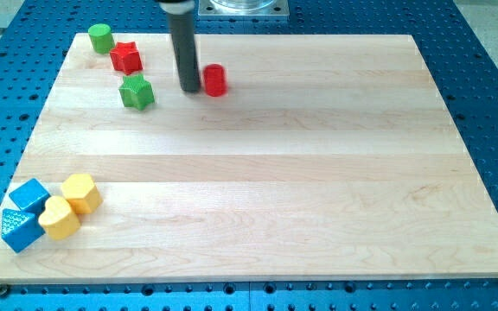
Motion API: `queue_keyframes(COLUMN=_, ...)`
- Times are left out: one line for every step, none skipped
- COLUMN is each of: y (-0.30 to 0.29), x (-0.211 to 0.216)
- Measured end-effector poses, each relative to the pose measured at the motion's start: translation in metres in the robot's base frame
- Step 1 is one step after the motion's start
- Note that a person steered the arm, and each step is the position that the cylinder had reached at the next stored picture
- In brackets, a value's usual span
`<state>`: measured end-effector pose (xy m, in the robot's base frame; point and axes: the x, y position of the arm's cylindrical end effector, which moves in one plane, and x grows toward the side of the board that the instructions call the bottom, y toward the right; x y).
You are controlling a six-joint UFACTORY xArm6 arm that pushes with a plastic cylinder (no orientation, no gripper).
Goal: Arrange the red star diagonally in between both the green blocks
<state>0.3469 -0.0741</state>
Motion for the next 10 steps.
queue_keyframes(y=-0.054, x=0.054)
queue_keyframes(y=-0.093, x=0.057)
queue_keyframes(y=-0.093, x=0.044)
queue_keyframes(y=-0.084, x=0.016)
queue_keyframes(y=-0.084, x=0.02)
queue_keyframes(y=-0.115, x=0.058)
queue_keyframes(y=-0.117, x=0.046)
queue_keyframes(y=-0.117, x=0.032)
queue_keyframes(y=-0.109, x=0.014)
queue_keyframes(y=-0.058, x=0.001)
